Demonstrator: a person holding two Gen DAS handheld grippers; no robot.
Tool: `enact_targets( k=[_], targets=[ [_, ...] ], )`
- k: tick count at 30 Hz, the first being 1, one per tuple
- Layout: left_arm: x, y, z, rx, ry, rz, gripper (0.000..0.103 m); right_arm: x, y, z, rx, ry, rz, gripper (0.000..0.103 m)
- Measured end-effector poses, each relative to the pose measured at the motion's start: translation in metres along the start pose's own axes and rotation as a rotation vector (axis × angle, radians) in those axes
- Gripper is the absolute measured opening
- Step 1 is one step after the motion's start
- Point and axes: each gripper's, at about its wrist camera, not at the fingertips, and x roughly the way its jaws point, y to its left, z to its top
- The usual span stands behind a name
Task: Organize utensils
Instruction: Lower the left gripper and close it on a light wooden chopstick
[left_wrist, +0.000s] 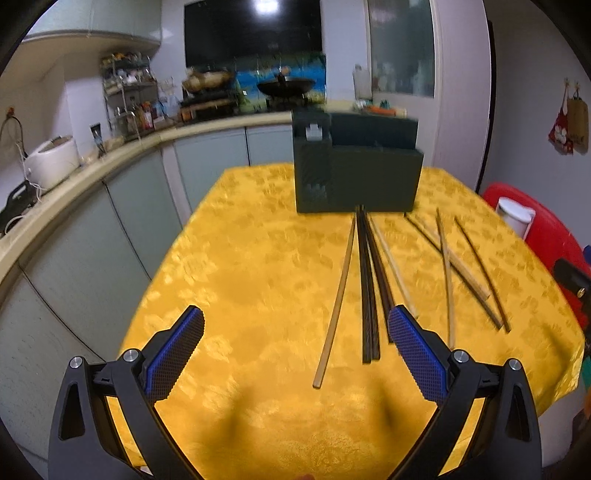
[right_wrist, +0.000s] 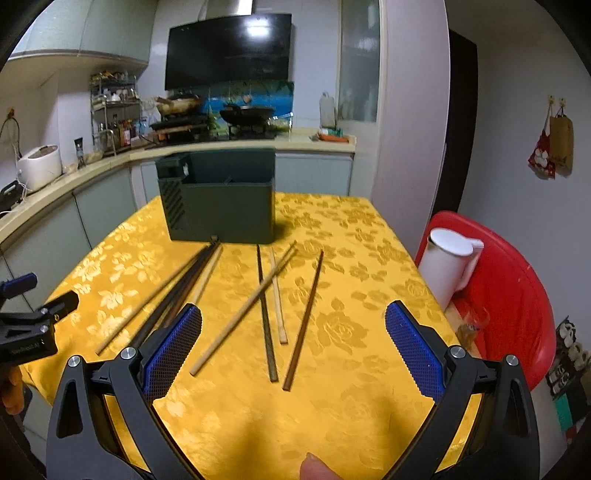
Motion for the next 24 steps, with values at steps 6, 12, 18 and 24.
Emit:
enact_targets(
  k=[6,12,18,24],
  targets=[
    [0.033,0.002,-0.017,0.009,0.085,-0.009,0.096,0.015,-0.002,-0.01,-0.021,0.032,-0.023,0.097],
    [0.054,0.001,-0.028,0.021,0.144,-0.025,0.096,0.037,-0.003,-0.021,-0.035,0.092,-0.026,0.097],
    [0.067,0.0,-0.034,0.029,0.197,-0.048,0.09,0.052,-0.005,-0.029,-0.028,0.144,-0.003,0.097],
    [0.069,0.002,-0.032,0.017,0.197,-0.067,0.079,0.059,-0.005,-0.035,-0.034,0.161,0.014,0.097]
  ],
)
